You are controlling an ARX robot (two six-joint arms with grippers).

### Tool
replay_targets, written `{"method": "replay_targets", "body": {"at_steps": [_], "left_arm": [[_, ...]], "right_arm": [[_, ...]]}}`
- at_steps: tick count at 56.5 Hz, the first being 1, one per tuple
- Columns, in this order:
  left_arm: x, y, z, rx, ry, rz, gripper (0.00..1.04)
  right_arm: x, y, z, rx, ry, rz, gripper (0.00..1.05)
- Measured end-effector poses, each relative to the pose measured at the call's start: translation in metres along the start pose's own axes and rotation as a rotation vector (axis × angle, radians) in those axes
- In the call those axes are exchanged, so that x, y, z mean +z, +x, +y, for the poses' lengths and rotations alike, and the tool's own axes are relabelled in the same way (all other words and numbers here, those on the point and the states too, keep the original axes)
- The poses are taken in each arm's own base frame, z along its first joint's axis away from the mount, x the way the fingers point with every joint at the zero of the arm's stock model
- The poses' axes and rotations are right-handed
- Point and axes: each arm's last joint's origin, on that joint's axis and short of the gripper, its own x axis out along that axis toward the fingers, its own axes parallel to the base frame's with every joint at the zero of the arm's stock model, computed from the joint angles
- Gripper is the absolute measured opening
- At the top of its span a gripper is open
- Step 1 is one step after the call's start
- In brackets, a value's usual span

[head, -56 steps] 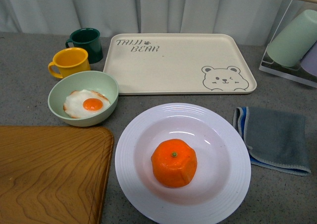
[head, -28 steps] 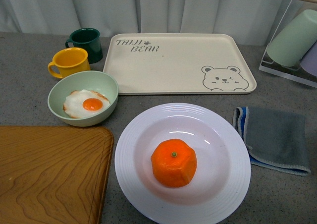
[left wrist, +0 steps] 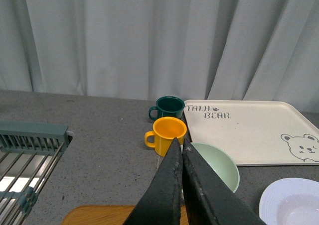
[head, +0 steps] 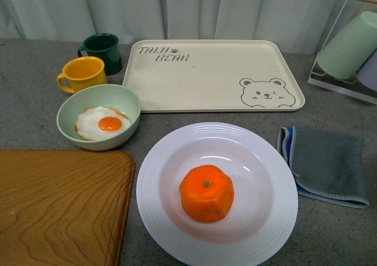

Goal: Place orange and plate with both arms

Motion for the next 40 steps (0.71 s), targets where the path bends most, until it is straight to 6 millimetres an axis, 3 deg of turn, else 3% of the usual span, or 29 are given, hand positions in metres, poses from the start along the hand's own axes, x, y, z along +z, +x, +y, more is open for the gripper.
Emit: {"method": "replay_targets", "body": {"at_steps": [14, 19, 24, 32, 40], "left_arm": [[0.000, -0.005, 0.000, 0.000, 0.000, 0.000, 0.04], [-0.001, -0.006, 0.000, 0.000, 0.000, 0.002, 0.04], [-0.005, -0.014, 0.000, -0.001, 0.000, 0.035, 0.04], [-0.003, -0.017, 0.000, -0.002, 0.000, 0.005, 0.04], [-0.003, -0.017, 0.000, -0.003, 0.000, 0.006, 0.04]], "right_arm": [[0.000, 0.000, 0.000, -0.011, -0.010, 0.007, 0.95], [-0.003, 0.003, 0.002, -0.105, -0.186, 0.122, 0.95], [-0.002, 0.012, 0.010, -0.021, -0.251, 0.187, 0.95], [0.002, 0.033, 0.030, 0.147, -0.141, 0.308, 0.95], [-0.007, 0.064, 0.049, 0.274, 0.120, 0.561, 0.95]]}}
